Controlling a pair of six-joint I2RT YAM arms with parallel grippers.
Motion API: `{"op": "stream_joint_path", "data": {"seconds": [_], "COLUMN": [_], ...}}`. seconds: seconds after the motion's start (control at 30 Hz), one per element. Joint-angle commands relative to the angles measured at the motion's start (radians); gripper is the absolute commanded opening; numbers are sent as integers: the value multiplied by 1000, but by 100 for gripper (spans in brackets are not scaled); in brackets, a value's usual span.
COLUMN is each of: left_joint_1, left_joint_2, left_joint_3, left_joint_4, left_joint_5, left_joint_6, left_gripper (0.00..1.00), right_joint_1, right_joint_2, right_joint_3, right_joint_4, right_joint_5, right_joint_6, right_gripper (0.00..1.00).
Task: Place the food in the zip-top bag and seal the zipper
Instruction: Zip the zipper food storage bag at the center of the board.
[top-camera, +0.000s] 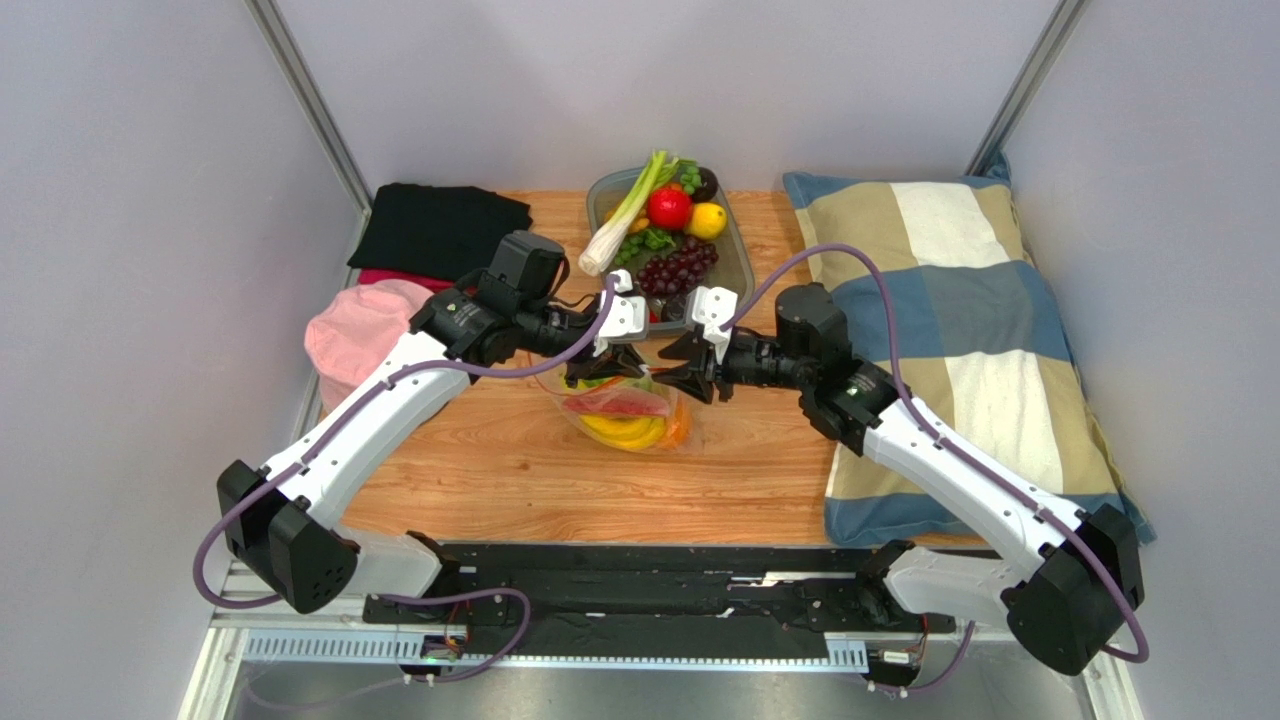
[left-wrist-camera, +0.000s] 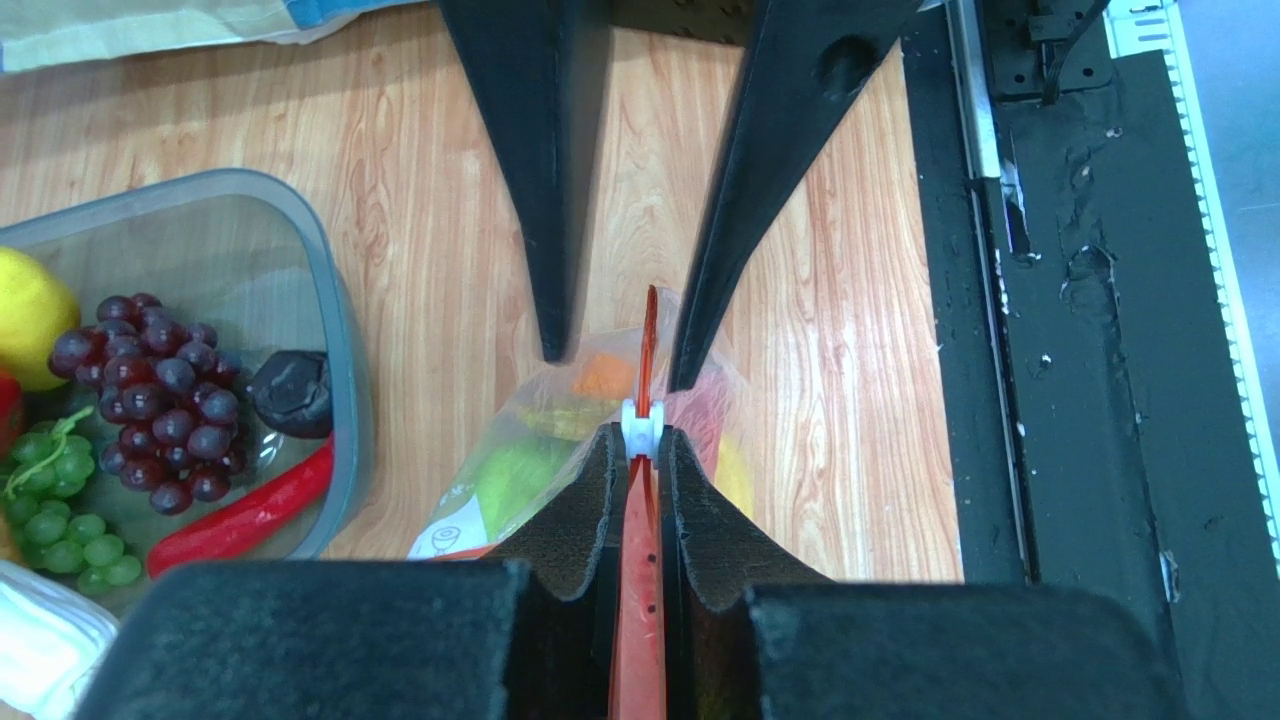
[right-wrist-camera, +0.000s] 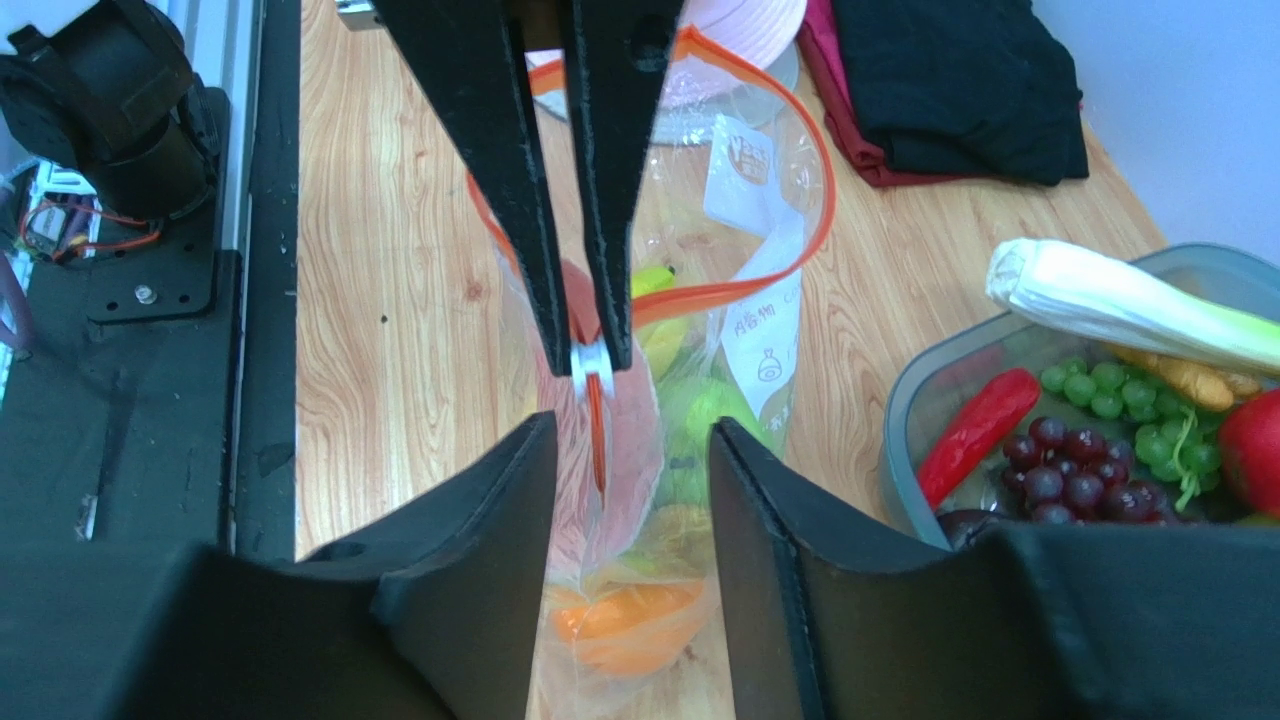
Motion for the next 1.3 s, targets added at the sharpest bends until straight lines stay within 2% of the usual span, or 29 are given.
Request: {"op": "stream_joint_path", "data": {"seconds": [0.0,0.03,0.07,0.37,0.97,1.27], "left_joint_1": [-8,-6,-6,47,332,371], "left_joint_2": [-1,-3,-9,-70,-173,-216], "left_joint_3": [39,35,29,-59,-109,-145], "left_joint_4": [29,27,22,-36,-221,-220], "left_joint_5": [17,11,-8,-78,-170,-232], "left_joint_6": [-16,-15,-10,64,231,243], "left_gripper": [0,0,0,0,0,0], "right_joint_1": [11,10,10,-41,-225,-246], "right_joint_2": [32,35,34,-67,-127,-132], "right_joint_3": [59,64,65,12,-27,-14], "right_joint_4": [-20,-41,-50,-99,-155,-190], "right_joint_5": [-30,-22,-12,42,110,123], "right_joint_6": [-56,-65,-80,-120,-154,-186], "right_gripper": [13,3,0,0,0,0]}}
